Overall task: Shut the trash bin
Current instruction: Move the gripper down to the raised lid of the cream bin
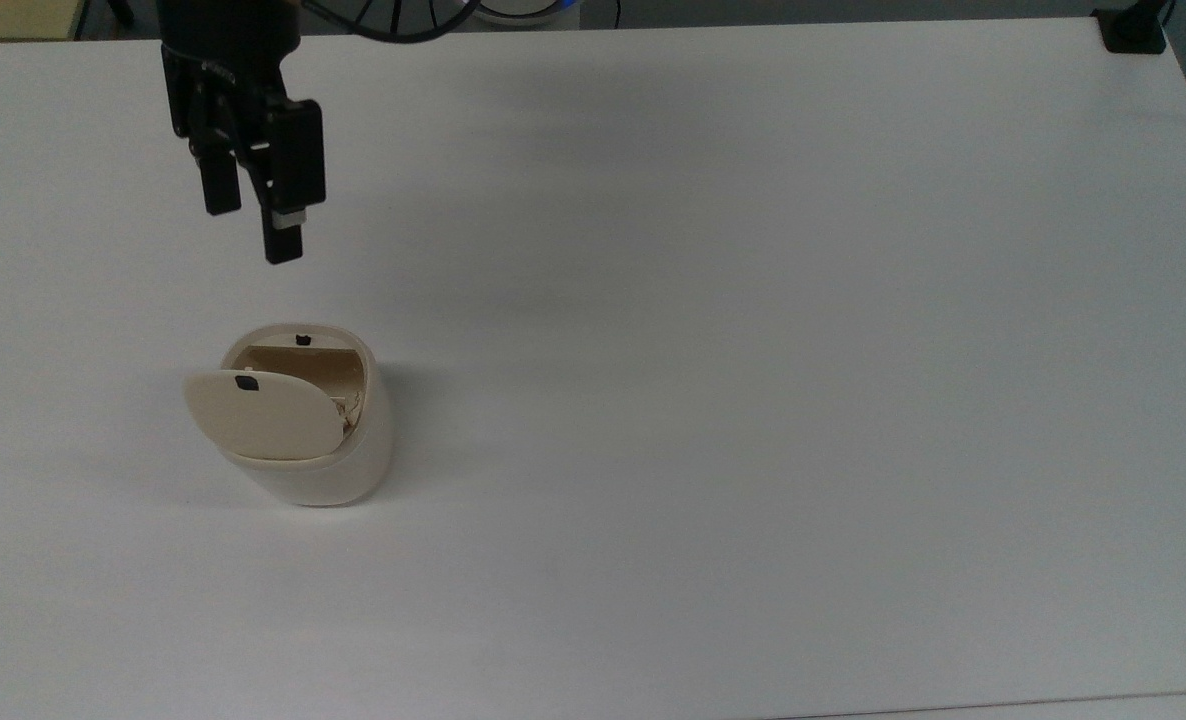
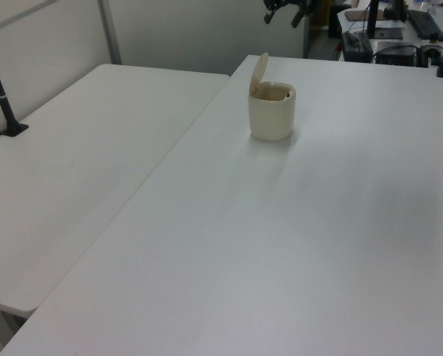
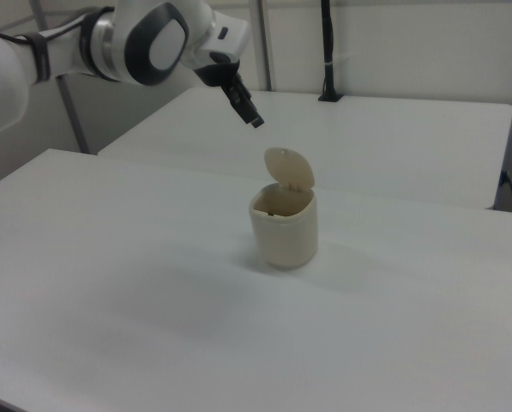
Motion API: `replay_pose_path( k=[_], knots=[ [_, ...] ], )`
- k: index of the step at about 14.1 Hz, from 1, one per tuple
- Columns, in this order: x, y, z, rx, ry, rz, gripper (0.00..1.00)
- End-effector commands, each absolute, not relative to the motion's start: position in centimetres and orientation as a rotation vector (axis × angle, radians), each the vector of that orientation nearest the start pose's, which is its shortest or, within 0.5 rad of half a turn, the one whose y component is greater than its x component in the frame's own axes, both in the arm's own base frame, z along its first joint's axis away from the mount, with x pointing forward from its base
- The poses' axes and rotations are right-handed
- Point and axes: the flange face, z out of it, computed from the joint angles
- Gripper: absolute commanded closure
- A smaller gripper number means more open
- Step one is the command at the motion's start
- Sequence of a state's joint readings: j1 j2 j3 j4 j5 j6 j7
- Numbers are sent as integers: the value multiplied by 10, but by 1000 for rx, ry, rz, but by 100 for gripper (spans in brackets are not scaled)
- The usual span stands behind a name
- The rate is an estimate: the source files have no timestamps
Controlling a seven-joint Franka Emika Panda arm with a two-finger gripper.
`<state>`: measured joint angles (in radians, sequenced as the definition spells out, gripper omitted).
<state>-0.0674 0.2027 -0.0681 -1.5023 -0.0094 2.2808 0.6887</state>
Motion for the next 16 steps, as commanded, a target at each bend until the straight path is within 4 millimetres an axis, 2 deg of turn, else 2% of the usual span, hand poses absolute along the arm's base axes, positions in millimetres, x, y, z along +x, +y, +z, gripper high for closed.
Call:
replay_pose_path(
  k=[1,2,3,4,9,12,16],
  knots=[
    [688,-97,604,-2456,1326,-925,80],
    [693,-97,600,-2441,1340,-934,85],
    [697,-97,593,-2431,1341,-945,98],
    [702,-99,586,-2413,1342,-962,100],
    [716,-98,562,-2358,1350,-1017,100],
    [717,-98,557,-2364,1349,-1015,100],
    [718,-97,538,-2447,1325,-1021,100]
  ],
)
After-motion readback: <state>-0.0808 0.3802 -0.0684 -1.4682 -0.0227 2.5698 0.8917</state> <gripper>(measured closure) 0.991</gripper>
